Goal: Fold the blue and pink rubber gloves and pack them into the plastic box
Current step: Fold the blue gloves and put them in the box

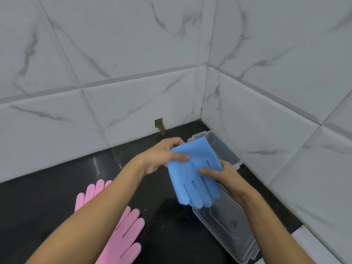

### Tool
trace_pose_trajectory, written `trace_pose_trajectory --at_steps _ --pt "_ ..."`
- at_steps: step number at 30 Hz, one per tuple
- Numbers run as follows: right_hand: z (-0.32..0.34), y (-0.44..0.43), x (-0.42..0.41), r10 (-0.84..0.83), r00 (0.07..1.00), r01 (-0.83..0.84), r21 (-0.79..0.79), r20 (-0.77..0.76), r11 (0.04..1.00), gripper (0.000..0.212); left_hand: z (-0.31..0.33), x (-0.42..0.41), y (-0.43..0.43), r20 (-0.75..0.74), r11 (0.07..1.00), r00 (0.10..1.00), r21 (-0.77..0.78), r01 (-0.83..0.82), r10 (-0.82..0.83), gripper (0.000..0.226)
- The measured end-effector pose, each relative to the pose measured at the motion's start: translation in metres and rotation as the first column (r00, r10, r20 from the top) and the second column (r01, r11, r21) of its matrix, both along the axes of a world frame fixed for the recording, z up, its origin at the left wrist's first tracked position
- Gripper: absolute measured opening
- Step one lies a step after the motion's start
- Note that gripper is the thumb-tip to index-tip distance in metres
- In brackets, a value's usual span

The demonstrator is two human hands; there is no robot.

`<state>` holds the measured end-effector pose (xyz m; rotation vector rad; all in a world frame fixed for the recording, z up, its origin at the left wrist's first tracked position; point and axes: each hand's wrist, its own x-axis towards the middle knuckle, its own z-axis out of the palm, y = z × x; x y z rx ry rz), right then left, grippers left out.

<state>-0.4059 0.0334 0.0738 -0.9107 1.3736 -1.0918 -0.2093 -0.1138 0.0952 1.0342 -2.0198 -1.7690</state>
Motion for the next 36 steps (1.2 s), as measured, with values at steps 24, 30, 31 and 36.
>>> trace_pose_trajectory --at_steps 24,30,31,36 --pt "-0.034 -0.092 -0.076 -0.329 0.382 0.259 -0.242 -0.863 0.935 0.018 -0.042 -0.154 -0.087 0.551 0.729 0.816 -0.630 0.268 0.177 0.042" --pt "-0.045 -0.098 -0.080 -0.329 0.385 0.267 -0.237 -0.862 0.934 0.020 -0.046 -0.161 -0.082 0.554 0.695 0.801 -0.668 0.266 0.226 0.040" --pt "-0.048 -0.099 -0.080 -0.321 0.385 0.265 -0.229 -0.866 0.937 0.019 -0.048 -0.161 -0.080 0.577 0.662 0.781 -0.685 0.304 0.239 0.040" --pt "-0.049 -0.102 -0.078 -0.342 0.373 0.300 -0.237 -0.862 0.924 0.011 -0.056 -0.165 -0.079 0.616 0.496 0.740 -0.748 0.441 0.272 0.046"
